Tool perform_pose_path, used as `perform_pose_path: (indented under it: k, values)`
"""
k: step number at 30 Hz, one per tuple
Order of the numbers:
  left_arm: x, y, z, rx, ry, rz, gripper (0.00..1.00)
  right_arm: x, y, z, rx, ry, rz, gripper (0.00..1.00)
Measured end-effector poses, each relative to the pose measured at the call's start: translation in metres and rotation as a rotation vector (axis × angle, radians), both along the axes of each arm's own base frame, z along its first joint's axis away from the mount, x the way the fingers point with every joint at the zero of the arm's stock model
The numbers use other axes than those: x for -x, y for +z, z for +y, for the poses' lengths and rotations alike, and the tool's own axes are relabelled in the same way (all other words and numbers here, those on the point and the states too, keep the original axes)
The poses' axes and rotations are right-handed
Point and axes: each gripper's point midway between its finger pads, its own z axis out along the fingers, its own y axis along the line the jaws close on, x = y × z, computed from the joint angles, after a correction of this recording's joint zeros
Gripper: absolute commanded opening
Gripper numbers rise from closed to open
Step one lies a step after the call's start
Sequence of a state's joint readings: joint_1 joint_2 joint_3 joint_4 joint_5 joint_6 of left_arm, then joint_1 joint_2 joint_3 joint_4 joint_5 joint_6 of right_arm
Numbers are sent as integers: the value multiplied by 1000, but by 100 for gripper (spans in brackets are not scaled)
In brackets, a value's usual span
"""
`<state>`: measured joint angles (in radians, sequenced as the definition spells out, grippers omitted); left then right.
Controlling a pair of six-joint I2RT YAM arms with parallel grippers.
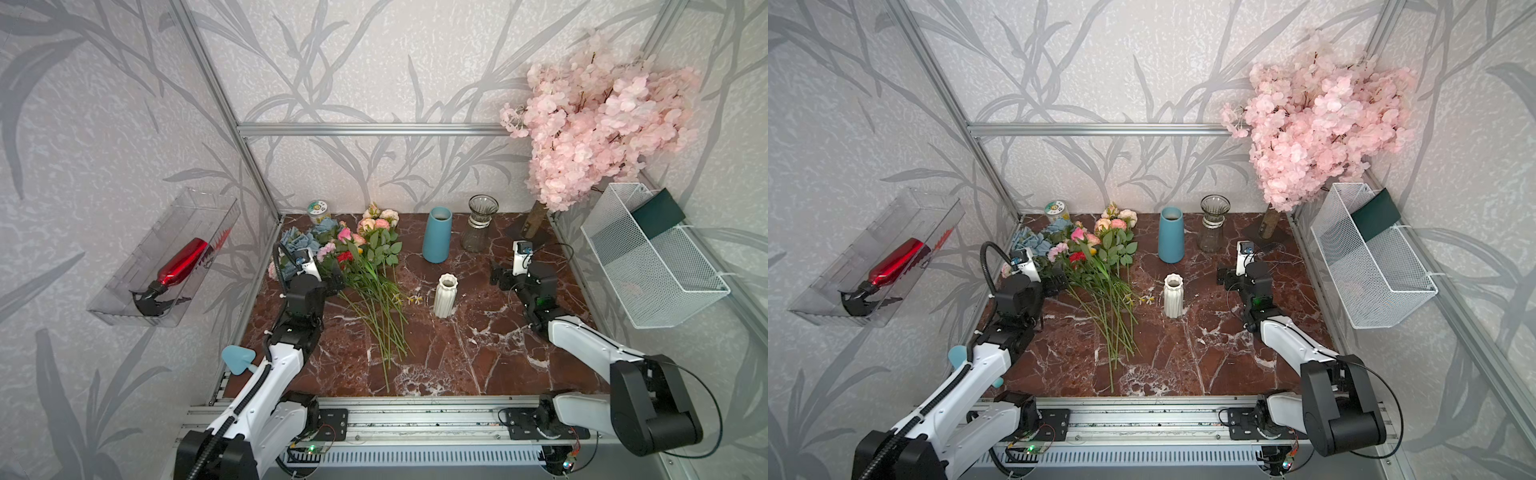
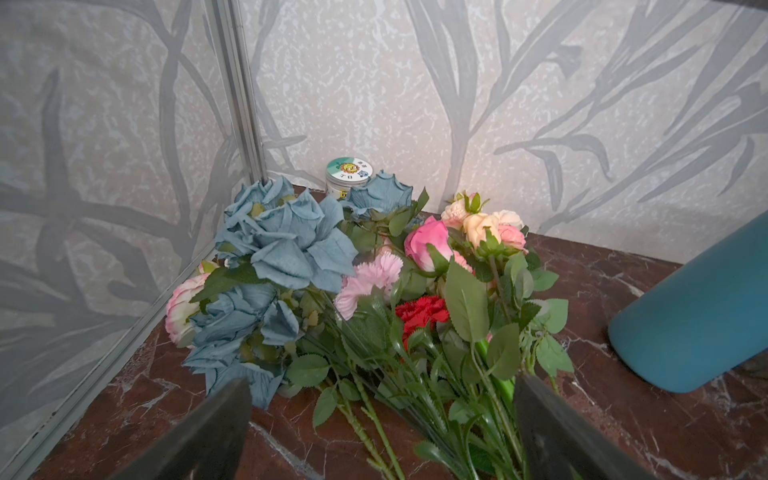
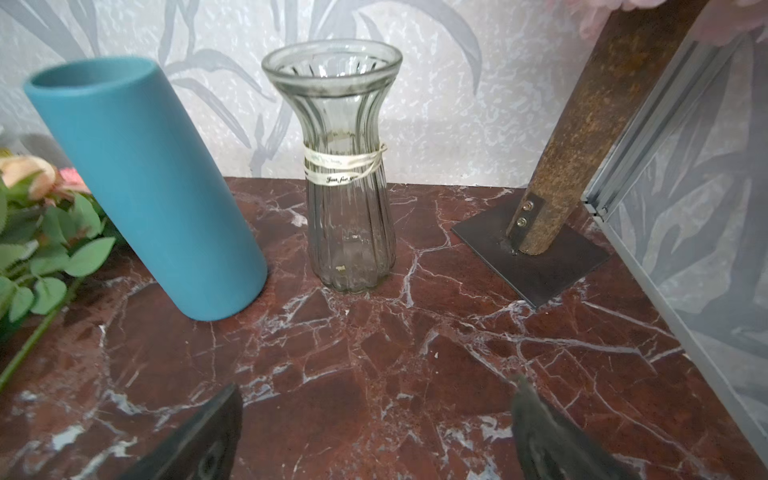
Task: Place the pink flowers into the vase
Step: Pick up the flower at the center of the board.
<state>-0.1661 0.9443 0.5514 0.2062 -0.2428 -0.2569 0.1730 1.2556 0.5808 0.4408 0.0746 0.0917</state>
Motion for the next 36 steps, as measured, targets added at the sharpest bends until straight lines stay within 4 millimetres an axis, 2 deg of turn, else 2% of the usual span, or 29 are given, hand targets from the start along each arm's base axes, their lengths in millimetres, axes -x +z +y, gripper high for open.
perform_pose_path:
  k: [2,8,11,16,19,21,27,32,36]
  values:
    - [-1,8,0,43,34,10,99,0,13,11,-24,14,10,99]
    - [-5,25,1,191,132,85,99,6,61,69,-135,143,73,99]
    - [-4,27,-4,245,127,126,99,17,75,83,-215,211,102,99]
    - [8,24,-12,337,122,169,99,36,82,87,-341,230,185,99]
    - [16,28,-11,394,136,164,99,41,96,100,-417,291,204,99]
    - [16,33,-14,422,132,168,99,43,105,107,-465,330,204,99]
    - [6,45,-26,451,78,170,99,50,116,117,-549,380,240,99]
    - [2,49,-42,525,-19,138,99,48,128,111,-673,418,235,99]
    - [0,51,-52,552,-73,134,99,45,127,105,-734,416,261,99]
